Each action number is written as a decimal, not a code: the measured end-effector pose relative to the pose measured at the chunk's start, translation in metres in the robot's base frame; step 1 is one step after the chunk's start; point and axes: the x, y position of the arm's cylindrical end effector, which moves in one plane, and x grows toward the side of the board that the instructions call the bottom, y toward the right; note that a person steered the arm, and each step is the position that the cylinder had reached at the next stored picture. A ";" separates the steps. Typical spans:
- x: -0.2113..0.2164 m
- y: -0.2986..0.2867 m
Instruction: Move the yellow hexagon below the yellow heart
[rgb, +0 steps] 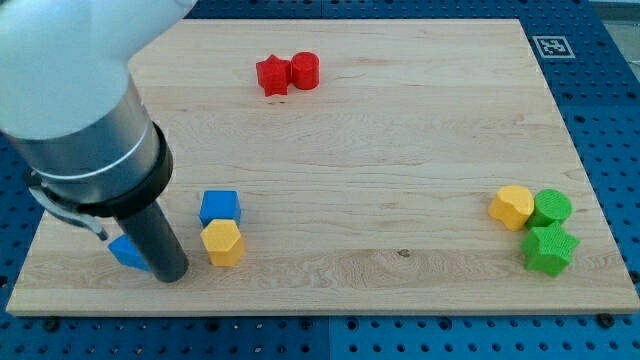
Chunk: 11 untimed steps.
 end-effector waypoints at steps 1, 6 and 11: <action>-0.002 0.000; -0.014 0.090; -0.061 0.194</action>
